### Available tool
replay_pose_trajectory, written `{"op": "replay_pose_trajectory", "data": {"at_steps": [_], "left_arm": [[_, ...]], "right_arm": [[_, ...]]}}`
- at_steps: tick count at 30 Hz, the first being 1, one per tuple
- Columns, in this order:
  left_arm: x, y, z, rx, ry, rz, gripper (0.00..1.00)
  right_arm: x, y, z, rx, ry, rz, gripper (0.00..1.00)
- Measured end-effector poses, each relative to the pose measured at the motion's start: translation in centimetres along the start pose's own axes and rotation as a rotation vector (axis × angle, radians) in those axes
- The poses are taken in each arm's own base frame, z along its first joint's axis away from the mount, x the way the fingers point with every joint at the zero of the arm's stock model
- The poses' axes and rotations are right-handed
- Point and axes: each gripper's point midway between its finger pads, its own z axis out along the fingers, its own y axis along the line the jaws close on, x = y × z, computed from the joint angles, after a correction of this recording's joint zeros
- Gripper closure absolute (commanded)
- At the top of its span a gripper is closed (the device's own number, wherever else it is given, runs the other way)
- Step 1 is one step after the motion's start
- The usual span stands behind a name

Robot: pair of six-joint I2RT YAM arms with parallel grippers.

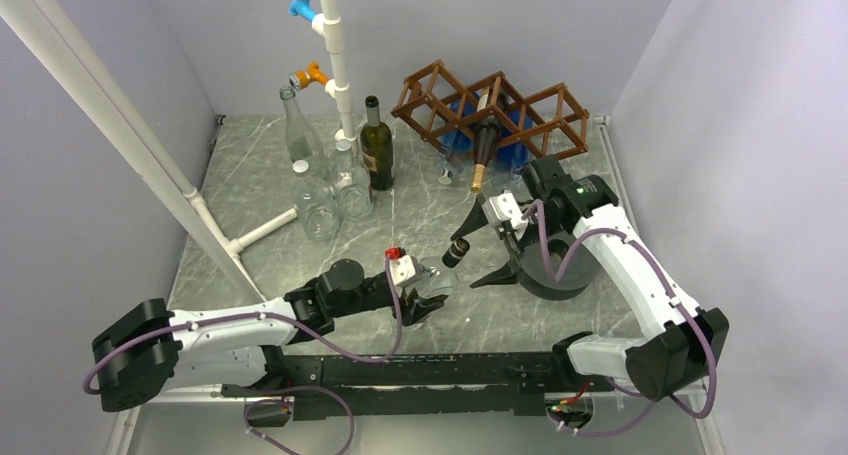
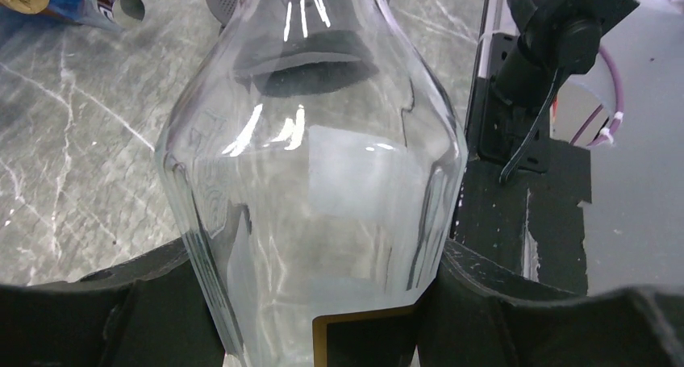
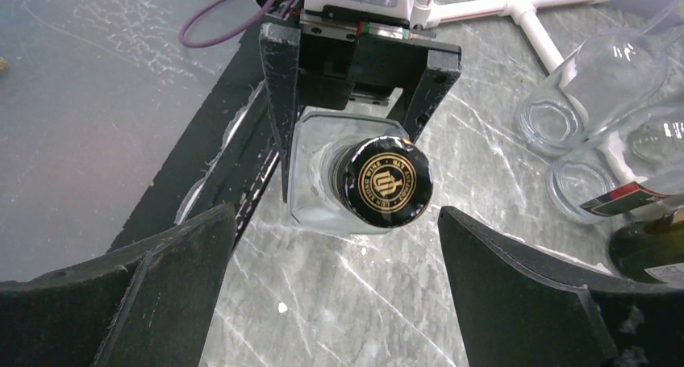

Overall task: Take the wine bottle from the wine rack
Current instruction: Place the wine bottle at the center of the board.

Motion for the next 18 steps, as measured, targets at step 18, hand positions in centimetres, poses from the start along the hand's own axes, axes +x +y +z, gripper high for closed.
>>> {"op": "replay_pose_trajectory", "data": {"at_steps": [18], "left_arm": [[-0.3, -0.3, 1.7, 0.020, -0.053, -0.079, 1.00]], "right_arm": [[-0.4, -0.8, 1.0, 0.000, -0.041, 0.061, 0.35]]}}
